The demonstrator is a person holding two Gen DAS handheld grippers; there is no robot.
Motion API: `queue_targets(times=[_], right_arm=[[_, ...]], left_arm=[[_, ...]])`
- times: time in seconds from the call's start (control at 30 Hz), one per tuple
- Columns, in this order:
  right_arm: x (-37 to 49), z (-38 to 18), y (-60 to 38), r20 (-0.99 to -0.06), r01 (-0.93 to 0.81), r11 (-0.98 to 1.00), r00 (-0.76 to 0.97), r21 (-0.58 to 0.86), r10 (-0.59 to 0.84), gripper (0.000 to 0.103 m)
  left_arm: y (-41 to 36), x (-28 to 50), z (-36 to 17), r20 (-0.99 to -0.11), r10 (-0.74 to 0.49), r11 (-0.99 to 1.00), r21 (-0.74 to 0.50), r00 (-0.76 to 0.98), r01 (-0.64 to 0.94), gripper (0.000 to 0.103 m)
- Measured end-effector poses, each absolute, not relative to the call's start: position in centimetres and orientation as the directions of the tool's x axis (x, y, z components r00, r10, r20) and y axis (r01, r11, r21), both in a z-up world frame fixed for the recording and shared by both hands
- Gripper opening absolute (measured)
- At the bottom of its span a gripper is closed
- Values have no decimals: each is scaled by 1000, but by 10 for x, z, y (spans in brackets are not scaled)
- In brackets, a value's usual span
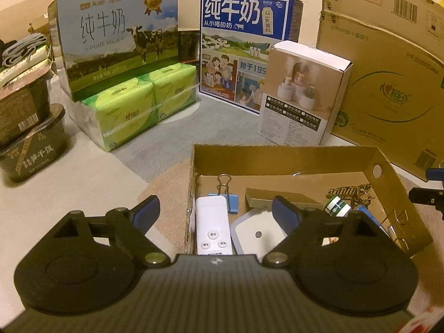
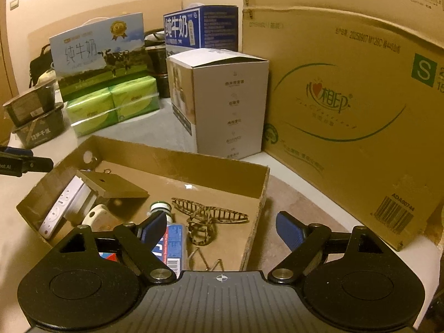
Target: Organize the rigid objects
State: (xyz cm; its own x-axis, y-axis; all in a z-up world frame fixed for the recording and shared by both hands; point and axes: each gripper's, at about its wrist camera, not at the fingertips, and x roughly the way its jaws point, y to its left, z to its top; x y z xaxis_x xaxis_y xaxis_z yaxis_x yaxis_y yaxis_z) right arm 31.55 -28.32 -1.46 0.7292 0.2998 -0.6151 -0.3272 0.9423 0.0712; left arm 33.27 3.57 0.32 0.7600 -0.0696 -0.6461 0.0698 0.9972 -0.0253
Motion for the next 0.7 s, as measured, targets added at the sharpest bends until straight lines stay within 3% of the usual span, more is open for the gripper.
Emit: queue_targets(times=[0.43,0.7], right_arm=[[300,-6,-277,-624,-308,944,717,116,310,85],[278,-6,-275,-657,-264,948,685,179,315,86]], left_arm=[[37,310,15,-628,-63,997,-11,776,72,100],[37,283,16,-645,-73,997,-40,761,62,102]])
